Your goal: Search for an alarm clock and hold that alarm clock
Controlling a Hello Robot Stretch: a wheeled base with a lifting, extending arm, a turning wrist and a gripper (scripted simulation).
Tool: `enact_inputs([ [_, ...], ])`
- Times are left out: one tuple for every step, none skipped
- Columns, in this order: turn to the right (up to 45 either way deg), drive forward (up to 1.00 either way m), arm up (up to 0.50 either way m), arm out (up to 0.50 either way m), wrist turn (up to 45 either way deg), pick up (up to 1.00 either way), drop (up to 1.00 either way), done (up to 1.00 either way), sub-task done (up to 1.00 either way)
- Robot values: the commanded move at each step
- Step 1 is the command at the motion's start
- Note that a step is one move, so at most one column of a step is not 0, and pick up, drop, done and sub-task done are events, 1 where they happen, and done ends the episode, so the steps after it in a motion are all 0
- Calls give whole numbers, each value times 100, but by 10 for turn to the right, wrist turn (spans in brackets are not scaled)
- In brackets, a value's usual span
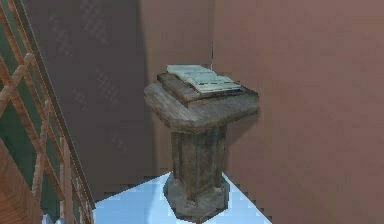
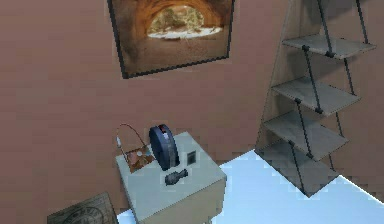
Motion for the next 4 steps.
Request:
enact_inputs([
  [0, 0, 0, 44, 0, 0, 0, 0, 0],
  [0, 0, 0, 0, 450, 0, 0, 0, 0],
  [0, 0, 0, 0, 450, 0, 0, 0, 0],
  [0, 0, 0, 0, 450, 0, 0, 0, 0],
])
